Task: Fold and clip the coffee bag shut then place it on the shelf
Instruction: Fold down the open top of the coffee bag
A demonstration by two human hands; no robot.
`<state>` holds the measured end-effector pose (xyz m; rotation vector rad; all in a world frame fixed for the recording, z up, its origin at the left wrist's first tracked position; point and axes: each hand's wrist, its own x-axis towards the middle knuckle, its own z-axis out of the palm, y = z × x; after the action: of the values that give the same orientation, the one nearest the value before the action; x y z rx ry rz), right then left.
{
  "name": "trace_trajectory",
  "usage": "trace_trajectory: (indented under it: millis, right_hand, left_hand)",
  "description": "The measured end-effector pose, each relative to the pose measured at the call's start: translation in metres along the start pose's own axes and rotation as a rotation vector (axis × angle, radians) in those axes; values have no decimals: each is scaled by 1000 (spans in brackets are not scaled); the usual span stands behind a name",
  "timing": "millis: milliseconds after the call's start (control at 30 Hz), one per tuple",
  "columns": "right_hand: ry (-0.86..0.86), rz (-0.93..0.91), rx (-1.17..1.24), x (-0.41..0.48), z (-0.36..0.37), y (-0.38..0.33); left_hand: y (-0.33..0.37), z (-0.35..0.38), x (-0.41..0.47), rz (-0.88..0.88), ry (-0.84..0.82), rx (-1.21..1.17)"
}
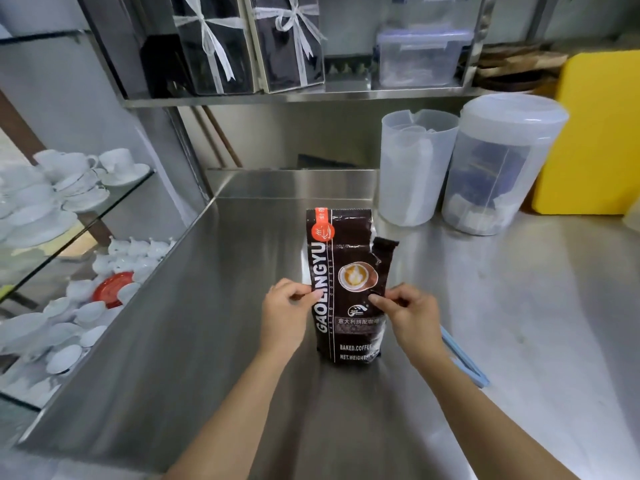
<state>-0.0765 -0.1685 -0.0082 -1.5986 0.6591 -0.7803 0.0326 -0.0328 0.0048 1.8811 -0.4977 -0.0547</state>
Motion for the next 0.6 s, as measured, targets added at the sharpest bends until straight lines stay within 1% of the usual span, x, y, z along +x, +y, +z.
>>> trace_trajectory:
  millis: [33,133,200,267,333,400,500,600]
  right_hand:
    - [-35,30,-2,2,-1,2]
    - [-91,75,53,6,-10,-1]
    - [-67,52,119,10,-18,-11]
    - [-36,27,176,15,-23,-17]
    - [-28,16,189,21,-27,-22]
    - [-37,-22,187,26,-28,-27]
    - [-95,-53,191,27,-27,-36]
    - [-186,-55,134,26,-25,-44]
  left_hand:
    - [-1,-2,0,-29,-27,7]
    - [2,-8,4,-24,-70,3]
    - [12,-12,8,-14,-89,-66]
    - [19,-13,11,11,-104,-79]
    - [23,-14,13,31,-116,-77]
    - [27,-18,17,33,-124,-129]
    - [35,-25,23,38,-158,-180]
    - [41,-24,27,63,-173,-187]
